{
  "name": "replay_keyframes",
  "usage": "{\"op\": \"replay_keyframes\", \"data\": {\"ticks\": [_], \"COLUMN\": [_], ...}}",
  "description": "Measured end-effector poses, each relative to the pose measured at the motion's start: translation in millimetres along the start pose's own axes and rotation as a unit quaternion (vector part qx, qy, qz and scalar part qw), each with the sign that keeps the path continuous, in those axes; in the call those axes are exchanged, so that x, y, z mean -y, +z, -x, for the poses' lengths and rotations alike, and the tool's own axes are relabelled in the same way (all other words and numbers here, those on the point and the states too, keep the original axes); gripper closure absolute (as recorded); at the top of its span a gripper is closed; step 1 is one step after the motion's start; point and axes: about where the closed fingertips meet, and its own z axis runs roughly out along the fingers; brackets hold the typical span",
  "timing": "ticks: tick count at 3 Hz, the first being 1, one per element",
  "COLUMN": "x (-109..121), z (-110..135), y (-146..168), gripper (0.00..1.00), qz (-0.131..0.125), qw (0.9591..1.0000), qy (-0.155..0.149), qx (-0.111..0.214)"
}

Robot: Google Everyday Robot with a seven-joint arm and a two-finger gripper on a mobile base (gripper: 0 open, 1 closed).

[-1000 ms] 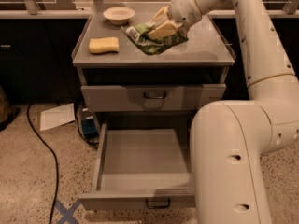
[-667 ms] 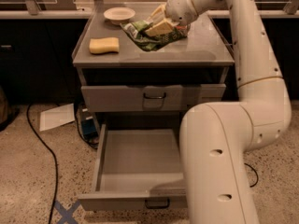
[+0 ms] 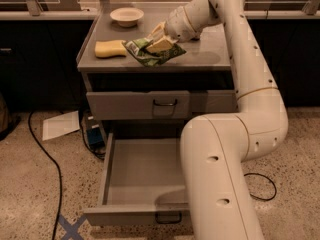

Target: Pick green jalapeno chip bag from middle drawer and place on counter

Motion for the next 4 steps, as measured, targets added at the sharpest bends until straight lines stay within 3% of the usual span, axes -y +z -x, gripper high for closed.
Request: {"op": "replay_keyframes", "data": {"ticks": [1,3,4], "x": [4,15,15], "z": [-4,-42,-41], "y": [4,18,18], "gripper": [1.00,1.00,1.00], "qz": [-0.006,-0.022,-0.023], "qw": [1.0000,0.9986,0.9986], "qy": [0.001,0.022,0.022], "qx": [-0.002,-0.043,-0.042]}}
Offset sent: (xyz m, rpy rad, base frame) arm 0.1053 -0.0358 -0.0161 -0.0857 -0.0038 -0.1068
